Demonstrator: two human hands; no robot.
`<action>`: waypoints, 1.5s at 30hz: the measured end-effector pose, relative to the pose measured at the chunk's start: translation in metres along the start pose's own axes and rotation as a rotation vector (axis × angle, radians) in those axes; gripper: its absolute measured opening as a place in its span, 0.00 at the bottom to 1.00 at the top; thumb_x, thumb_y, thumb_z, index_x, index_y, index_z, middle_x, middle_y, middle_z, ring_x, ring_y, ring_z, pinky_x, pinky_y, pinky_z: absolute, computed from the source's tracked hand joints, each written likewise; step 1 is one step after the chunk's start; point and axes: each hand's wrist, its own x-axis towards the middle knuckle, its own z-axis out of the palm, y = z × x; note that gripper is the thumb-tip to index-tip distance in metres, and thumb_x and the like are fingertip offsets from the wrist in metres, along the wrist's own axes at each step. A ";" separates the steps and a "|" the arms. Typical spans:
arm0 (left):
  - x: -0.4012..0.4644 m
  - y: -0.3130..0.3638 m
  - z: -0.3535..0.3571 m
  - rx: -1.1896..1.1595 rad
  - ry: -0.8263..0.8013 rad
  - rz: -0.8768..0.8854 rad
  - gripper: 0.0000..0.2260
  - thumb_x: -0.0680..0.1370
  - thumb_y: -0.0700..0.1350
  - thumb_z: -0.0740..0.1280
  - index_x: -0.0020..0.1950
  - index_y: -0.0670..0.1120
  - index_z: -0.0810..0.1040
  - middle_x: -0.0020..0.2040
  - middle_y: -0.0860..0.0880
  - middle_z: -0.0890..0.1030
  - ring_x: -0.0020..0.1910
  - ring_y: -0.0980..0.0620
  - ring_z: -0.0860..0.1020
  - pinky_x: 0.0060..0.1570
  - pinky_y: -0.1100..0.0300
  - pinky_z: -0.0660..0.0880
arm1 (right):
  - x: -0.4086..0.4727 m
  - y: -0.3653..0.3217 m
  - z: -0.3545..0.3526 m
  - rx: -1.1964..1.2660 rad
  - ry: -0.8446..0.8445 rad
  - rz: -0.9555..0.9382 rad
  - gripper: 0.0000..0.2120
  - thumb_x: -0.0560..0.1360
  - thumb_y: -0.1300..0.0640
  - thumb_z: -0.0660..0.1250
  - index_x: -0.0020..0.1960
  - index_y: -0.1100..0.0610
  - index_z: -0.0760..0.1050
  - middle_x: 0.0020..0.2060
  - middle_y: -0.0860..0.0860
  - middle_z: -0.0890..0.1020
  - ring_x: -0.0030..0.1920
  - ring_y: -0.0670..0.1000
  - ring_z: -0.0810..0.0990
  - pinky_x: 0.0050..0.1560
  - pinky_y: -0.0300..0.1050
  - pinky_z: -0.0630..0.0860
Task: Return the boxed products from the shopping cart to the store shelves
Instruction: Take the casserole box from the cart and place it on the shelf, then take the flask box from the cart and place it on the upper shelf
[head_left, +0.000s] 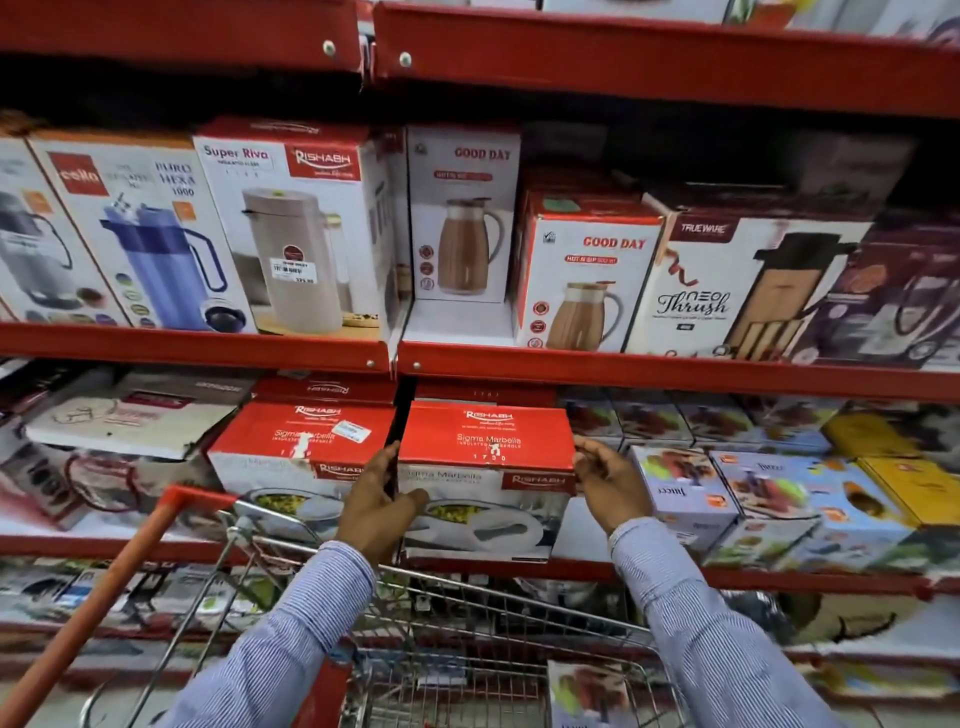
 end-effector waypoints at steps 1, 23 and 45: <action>0.004 0.001 0.001 -0.025 -0.004 -0.009 0.34 0.74 0.31 0.69 0.77 0.50 0.62 0.67 0.45 0.78 0.63 0.43 0.78 0.65 0.42 0.75 | 0.004 -0.001 0.000 0.005 -0.004 0.003 0.13 0.79 0.57 0.62 0.61 0.52 0.77 0.51 0.49 0.82 0.51 0.49 0.79 0.51 0.40 0.71; 0.019 0.000 0.007 0.027 0.000 -0.023 0.36 0.74 0.33 0.70 0.78 0.47 0.58 0.74 0.45 0.71 0.70 0.45 0.73 0.69 0.49 0.72 | 0.025 0.014 0.014 0.027 -0.069 -0.003 0.17 0.80 0.59 0.60 0.67 0.55 0.73 0.62 0.54 0.80 0.58 0.52 0.78 0.59 0.44 0.73; -0.109 -0.208 0.051 0.362 -0.283 -0.690 0.27 0.72 0.52 0.73 0.67 0.43 0.74 0.66 0.41 0.78 0.60 0.41 0.80 0.61 0.51 0.76 | -0.183 0.220 0.050 -0.281 -0.494 0.648 0.15 0.81 0.49 0.55 0.51 0.57 0.75 0.41 0.55 0.78 0.41 0.56 0.78 0.45 0.49 0.72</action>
